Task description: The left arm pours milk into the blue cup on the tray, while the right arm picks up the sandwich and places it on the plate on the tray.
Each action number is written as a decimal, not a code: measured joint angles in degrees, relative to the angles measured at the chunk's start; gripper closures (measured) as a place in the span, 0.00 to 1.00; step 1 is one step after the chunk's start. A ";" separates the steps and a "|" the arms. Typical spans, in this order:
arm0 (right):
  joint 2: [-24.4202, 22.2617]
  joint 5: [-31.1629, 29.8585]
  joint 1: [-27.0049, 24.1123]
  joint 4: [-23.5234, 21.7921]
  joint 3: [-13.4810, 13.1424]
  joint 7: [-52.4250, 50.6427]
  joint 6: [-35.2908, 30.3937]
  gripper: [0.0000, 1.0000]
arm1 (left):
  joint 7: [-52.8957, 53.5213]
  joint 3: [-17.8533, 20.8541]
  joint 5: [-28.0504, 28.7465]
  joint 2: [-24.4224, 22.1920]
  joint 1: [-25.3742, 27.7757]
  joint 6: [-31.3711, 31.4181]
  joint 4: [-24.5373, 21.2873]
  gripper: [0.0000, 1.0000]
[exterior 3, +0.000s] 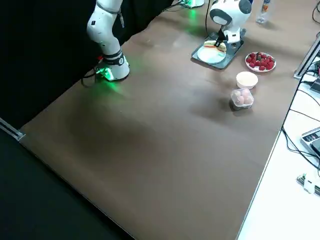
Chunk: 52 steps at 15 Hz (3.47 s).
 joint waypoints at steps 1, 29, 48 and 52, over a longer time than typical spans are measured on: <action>0.86 0.00 0.27 0.02 -0.01 0.00 0.91 0.87 | -1.46 0.00 0.91 1.31 -1.35 0.03 0.96 0.42; -17.28 -20.50 -21.38 11.30 -3.00 -10.52 -22.35 0.24 | -6.80 0.34 20.30 18.58 -13.21 -7.80 13.60 0.43; -34.46 -28.45 -27.97 6.32 -2.67 -11.28 -26.06 0.00 | 41.88 0.17 -18.85 -1.95 28.28 -27.74 20.92 0.43; -34.45 -28.71 -27.93 5.71 -1.90 -11.28 -26.05 0.00 | 59.31 0.54 -28.15 -1.80 41.82 -28.53 20.80 0.42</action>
